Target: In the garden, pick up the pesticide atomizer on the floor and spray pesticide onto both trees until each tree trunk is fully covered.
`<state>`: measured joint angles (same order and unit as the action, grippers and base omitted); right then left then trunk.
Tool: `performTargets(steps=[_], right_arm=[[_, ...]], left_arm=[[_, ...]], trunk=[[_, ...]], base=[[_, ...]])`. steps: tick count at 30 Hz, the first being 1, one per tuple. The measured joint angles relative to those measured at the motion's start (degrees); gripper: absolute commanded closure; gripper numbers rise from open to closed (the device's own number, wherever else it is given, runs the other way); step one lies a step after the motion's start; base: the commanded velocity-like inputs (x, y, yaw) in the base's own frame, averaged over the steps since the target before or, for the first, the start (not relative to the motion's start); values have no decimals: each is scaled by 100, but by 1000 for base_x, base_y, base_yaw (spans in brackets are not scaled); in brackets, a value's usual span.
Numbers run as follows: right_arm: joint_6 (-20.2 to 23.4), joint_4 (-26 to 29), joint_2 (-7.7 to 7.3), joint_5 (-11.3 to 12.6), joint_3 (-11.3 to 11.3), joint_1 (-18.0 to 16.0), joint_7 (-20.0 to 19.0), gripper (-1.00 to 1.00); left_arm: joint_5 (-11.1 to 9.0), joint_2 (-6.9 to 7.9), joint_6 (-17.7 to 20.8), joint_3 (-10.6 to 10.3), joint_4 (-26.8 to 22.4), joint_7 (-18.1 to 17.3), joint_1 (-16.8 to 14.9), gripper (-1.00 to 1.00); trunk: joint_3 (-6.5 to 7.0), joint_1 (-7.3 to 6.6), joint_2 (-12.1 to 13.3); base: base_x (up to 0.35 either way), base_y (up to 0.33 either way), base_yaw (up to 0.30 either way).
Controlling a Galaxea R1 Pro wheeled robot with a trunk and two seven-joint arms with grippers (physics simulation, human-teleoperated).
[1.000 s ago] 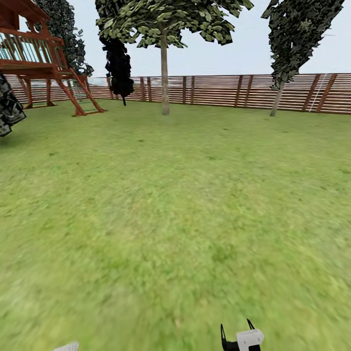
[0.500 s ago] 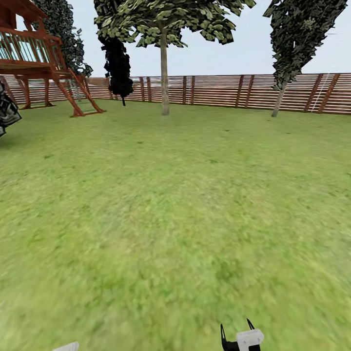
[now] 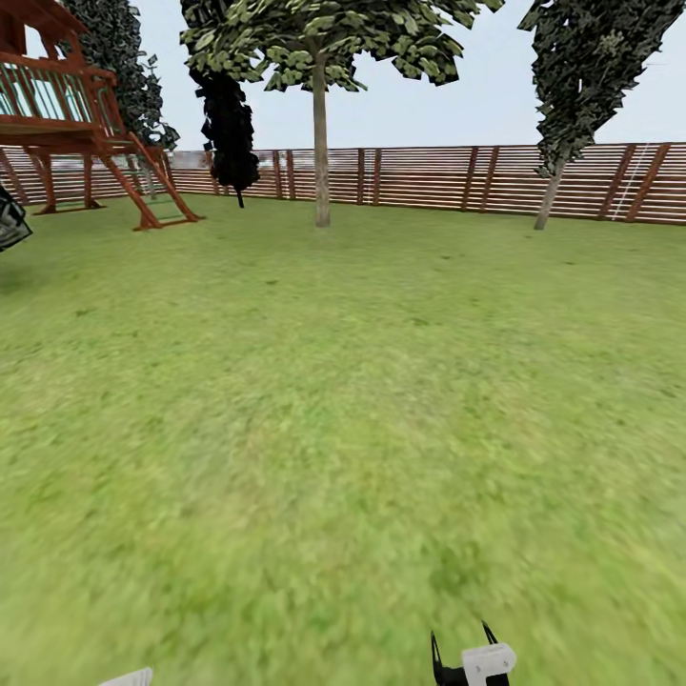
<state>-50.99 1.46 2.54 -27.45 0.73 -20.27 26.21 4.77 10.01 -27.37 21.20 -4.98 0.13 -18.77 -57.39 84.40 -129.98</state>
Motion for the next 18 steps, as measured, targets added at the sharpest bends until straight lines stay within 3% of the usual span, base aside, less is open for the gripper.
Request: performTargets(steps=[18], right_arm=[[0, 0, 0, 0, 0, 0, 0, -100]], left_arm=[[8, 1, 7, -3, 7, -2, 0, 100]], trunk=[[0, 0, 0]], base=[[339, 0, 0]])
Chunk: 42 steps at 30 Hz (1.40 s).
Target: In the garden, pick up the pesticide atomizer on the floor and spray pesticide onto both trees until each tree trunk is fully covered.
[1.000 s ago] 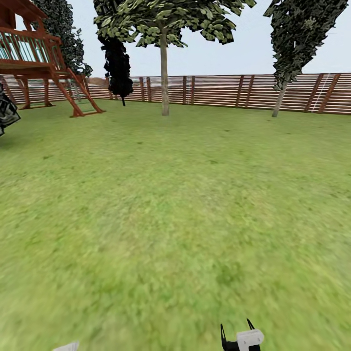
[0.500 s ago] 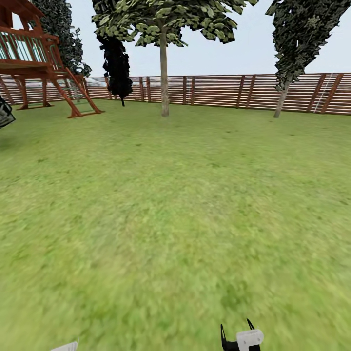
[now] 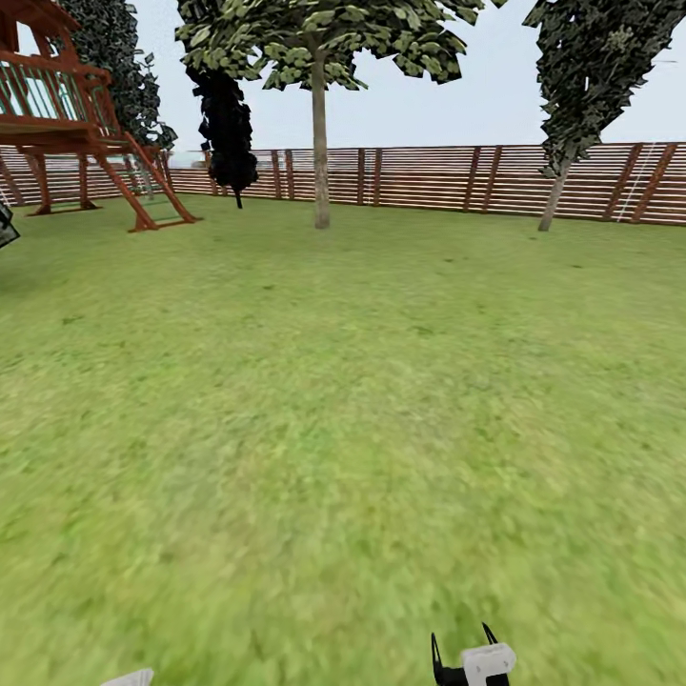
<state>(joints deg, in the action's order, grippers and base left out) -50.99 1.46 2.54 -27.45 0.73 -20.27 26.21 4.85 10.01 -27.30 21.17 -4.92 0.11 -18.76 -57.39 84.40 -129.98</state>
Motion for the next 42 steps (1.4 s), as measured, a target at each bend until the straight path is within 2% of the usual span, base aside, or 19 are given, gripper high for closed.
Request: performTargets(steps=[42], right_arm=[[0, 0, 0, 0, 0, 0, 0, -100]], left_arm=[[0, 0, 0, 2, 0, 2, 2, 100]], trunk=[[0, 0, 0]], base=[[339, 0, 0]])
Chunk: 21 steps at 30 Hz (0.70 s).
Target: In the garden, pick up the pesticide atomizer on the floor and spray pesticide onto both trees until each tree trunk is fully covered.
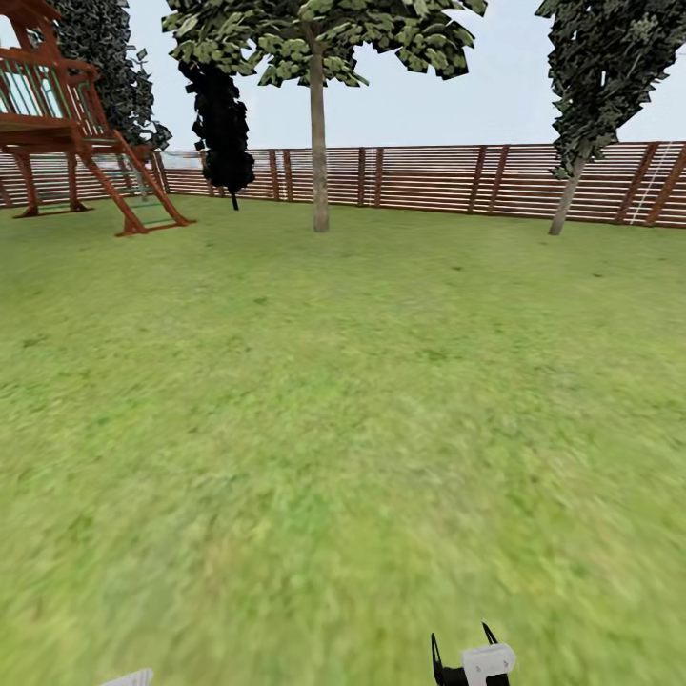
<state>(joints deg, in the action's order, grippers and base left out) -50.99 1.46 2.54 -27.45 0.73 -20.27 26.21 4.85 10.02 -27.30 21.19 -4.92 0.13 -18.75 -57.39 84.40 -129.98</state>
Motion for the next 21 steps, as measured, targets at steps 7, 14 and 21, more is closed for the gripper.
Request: performTargets(steps=[7, 14, 21], right_arm=[[0, 0, 0, 0, 0, 0, -2, -100], [0, 0, 0, 0, 0, 0, 0, -100], [0, 0, 0, 0, 0, 0, 0, -100]], left_arm=[[0, 0, 0, 0, 2, 0, -2, 100], [0, 0, -1, 0, 2, 0, -2, 100], [0, 0, 0, -1, 2, 0, -2, 100]], trunk=[[0, 0, 0], [0, 0, 0], [0, 0, 0]], base=[[339, 0, 0], [339, 0, 0], [339, 0, 0]])
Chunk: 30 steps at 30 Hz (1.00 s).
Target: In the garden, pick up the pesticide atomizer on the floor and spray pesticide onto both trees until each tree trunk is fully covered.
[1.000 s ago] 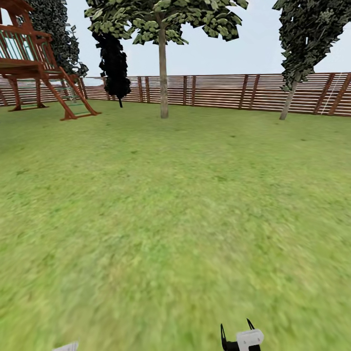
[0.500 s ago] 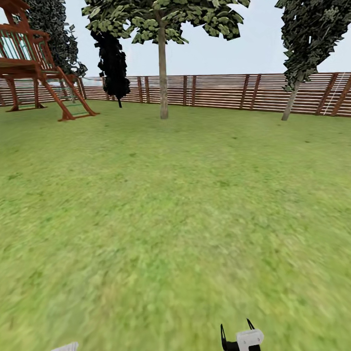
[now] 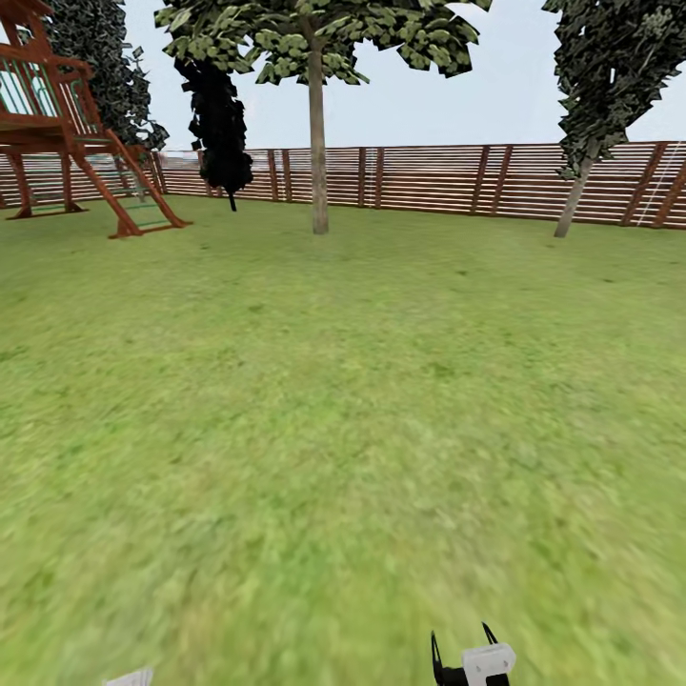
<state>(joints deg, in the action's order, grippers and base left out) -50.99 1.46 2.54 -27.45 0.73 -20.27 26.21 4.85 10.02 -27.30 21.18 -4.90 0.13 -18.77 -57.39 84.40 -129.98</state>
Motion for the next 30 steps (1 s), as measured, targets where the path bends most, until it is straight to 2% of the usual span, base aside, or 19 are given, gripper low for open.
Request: performTargets(steps=[30], right_arm=[[0, 0, 0, 0, 0, 0, 0, -100]], left_arm=[[0, -1, 0, 2, 0, -1, 2, 100]], trunk=[[0, 0, 0]], base=[[339, 0, 0]])
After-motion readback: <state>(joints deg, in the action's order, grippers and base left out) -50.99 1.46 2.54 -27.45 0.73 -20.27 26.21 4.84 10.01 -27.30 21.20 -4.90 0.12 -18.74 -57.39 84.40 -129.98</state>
